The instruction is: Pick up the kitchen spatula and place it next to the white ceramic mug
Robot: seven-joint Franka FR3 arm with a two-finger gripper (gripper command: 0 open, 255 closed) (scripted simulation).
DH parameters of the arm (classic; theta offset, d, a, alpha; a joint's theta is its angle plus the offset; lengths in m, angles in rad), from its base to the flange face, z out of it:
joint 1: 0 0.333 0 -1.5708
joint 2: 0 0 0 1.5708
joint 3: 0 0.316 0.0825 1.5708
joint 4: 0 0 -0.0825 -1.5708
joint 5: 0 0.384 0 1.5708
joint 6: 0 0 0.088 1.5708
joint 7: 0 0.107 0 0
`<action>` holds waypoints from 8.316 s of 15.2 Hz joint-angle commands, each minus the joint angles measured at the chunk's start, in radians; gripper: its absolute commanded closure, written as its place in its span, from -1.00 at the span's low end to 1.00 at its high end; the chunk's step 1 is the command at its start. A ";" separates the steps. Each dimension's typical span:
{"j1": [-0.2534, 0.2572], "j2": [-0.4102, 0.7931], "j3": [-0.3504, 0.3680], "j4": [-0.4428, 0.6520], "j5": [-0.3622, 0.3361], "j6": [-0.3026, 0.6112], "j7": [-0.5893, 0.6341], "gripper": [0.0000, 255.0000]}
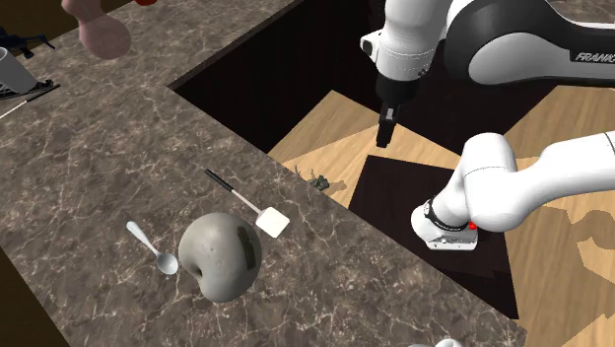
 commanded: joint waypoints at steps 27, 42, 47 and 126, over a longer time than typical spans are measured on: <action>0.020 0.838 0.286 0.435 -0.024 0.532 0.609 -1.00; 0.040 1.007 0.283 0.511 -0.086 0.632 0.694 -1.00; 0.042 1.003 0.284 0.510 -0.086 0.629 0.696 1.00; 0.310 0.376 0.609 0.255 0.177 0.292 1.176 1.00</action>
